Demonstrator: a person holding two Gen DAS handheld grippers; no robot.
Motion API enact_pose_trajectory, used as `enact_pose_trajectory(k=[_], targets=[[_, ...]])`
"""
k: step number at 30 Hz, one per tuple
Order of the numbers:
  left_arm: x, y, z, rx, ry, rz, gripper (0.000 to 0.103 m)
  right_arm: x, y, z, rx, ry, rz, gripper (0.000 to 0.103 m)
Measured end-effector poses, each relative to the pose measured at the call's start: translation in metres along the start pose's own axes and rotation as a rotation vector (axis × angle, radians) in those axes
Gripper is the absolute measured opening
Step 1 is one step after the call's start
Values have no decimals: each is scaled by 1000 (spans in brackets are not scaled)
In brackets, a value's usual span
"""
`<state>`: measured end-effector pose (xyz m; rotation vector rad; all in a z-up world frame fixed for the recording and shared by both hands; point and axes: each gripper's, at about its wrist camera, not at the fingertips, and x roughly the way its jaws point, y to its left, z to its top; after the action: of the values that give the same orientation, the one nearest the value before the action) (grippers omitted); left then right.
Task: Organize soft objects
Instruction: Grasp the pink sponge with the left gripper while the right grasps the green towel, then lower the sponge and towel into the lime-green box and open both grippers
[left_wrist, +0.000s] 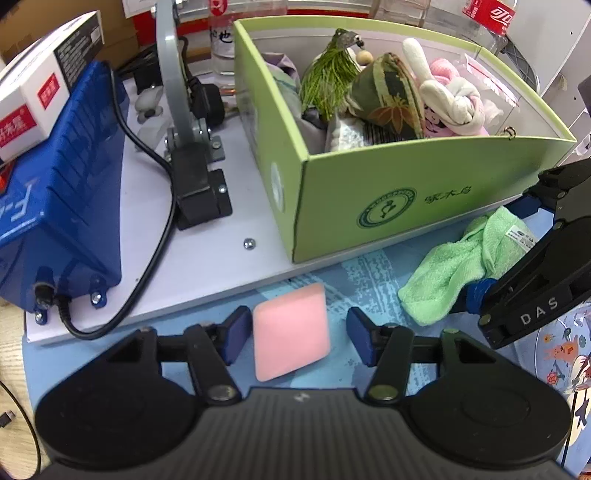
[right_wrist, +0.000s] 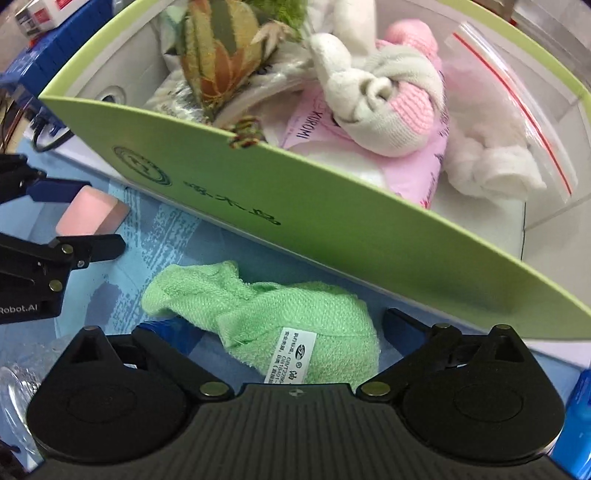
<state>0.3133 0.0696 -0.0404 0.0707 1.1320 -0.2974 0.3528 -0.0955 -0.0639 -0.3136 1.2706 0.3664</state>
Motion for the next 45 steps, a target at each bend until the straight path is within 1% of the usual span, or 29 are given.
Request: enact_pose_trajectory(k=[1,3,5,6,7,8,9,10,11,12,15,18,22,24,27,29,31,33,35,36,37,38,39,40,41,42,45], targets=[[0,-1,0,2,-1,3,57,1,-2,1,21,7,3,91],[0,-1,-1,1,-5,7,57,3,-4,2,19,7,1,91],[-1,-2,-2,8,-5,9,52,3,-3,6,21,8,-2,90],[-1,-2,-2,8,-7,16,46,1,-2,5,9,-10,-3,87],[-2,-3,-3,14,-12,37,35,-1,2,4,-20,-37,-2,85],[-3,-4,-4,24,-14,52,36,-5,6,4,-41,-55,6,75],[-4,-4,-5,27,-11,45,35,-12,10,7,-57,-76,9,50],[-6,-3,-7,19,-9,39,35,-19,10,8,-66,-96,8,30],[-9,-2,-8,5,-9,33,35,-25,11,8,-78,-106,-4,25],[-14,-1,-10,-4,-20,24,35,-30,12,8,-99,-105,-11,23],[-34,2,-14,-27,-56,14,35,-41,16,-2,-135,-98,-9,22],[-64,7,-14,-50,-106,-2,35,-59,15,-20,-145,-131,3,23],[-101,7,-1,-48,-173,-3,35,-100,-4,-43,-105,-226,51,23],[-113,4,12,-49,-198,-3,35,-122,-20,-43,-74,-280,67,23],[-121,-8,42,-40,-230,1,35,-149,-36,-37,-29,-375,46,24],[-120,-16,62,-29,-237,-18,35,-159,-50,-22,11,-429,40,24],[-112,-26,86,-18,-232,-29,35,-160,-58,-4,16,-458,23,24],[-100,-35,107,-4,-222,-31,35,-157,-67,14,20,-463,22,25],[-87,-40,123,1,-209,-38,35,-143,-72,32,13,-456,-9,26],[-81,-42,129,4,-201,-40,35,-137,-74,39,9,-450,-23,30],[-73,-45,135,10,-191,-42,37,-134,-78,40,14,-437,-38,30],[-66,-47,139,18,-181,-42,39,-127,-81,44,24,-420,-42,32],[-59,-49,142,24,-169,-35,44,-120,-83,47,36,-405,-34,35],[-53,-51,144,31,-161,-24,59,-114,-86,49,49,-395,-11,36],[-50,-53,144,37,-158,-11,68,-110,-87,49,61,-389,10,37],[-48,-54,142,44,-170,0,68,-108,-89,49,72,-400,29,40],[-47,-53,137,44,-176,16,68,-112,-92,48,104,-468,44,46]])
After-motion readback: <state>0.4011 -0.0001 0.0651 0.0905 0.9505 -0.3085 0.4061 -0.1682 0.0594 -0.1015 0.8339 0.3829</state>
